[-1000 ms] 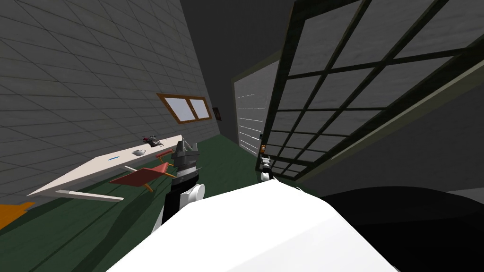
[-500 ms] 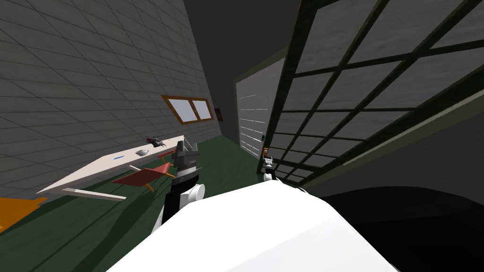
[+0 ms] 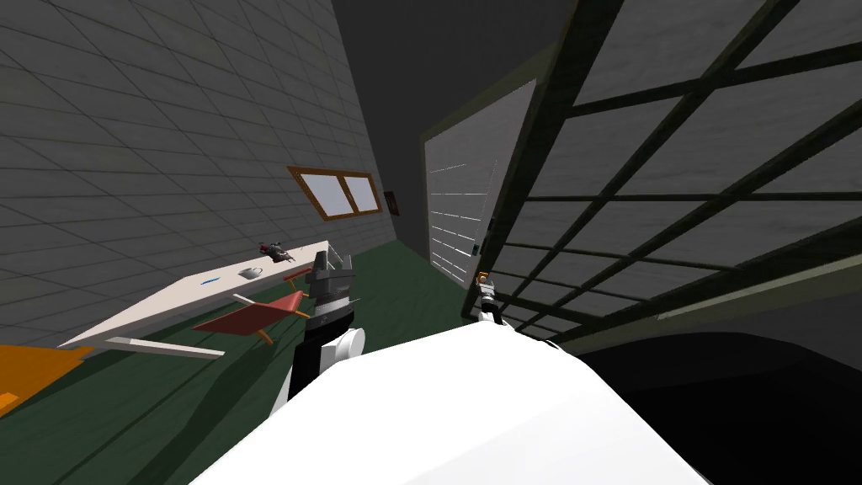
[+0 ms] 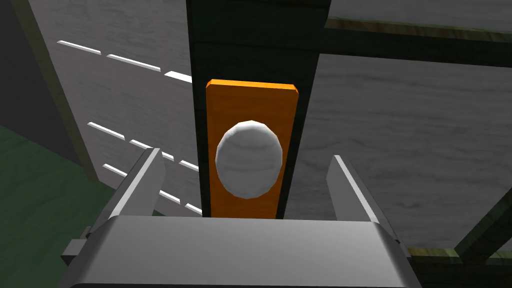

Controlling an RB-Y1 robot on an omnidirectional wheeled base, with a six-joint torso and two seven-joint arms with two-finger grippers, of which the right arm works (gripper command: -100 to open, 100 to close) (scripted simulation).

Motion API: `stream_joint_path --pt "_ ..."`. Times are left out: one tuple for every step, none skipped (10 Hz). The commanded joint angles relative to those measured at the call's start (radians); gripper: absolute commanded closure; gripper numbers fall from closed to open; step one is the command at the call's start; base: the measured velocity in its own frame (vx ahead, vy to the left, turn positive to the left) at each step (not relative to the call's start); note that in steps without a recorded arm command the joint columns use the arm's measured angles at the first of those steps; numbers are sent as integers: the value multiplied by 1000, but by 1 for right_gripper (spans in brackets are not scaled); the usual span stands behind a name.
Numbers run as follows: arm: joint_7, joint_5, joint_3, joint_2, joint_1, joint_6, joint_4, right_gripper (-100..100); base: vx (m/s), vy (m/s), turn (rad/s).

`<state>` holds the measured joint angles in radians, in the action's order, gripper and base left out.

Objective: Pull the door open

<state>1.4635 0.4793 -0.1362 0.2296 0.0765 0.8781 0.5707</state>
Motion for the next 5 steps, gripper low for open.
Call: stream_joint_path --pt "23 -1 2 16 10 13 -35 -100 154 -17 28" --pt "23 -1 2 16 10 13 -35 -100 45 -27 7" --pt "19 0 1 14 8 6 -27 -100 14 -9 1" --pt "19 0 1 14 8 6 -27 100 0 0 0" --pt "19 0 1 14 8 6 -27 100 -8 0 -11"
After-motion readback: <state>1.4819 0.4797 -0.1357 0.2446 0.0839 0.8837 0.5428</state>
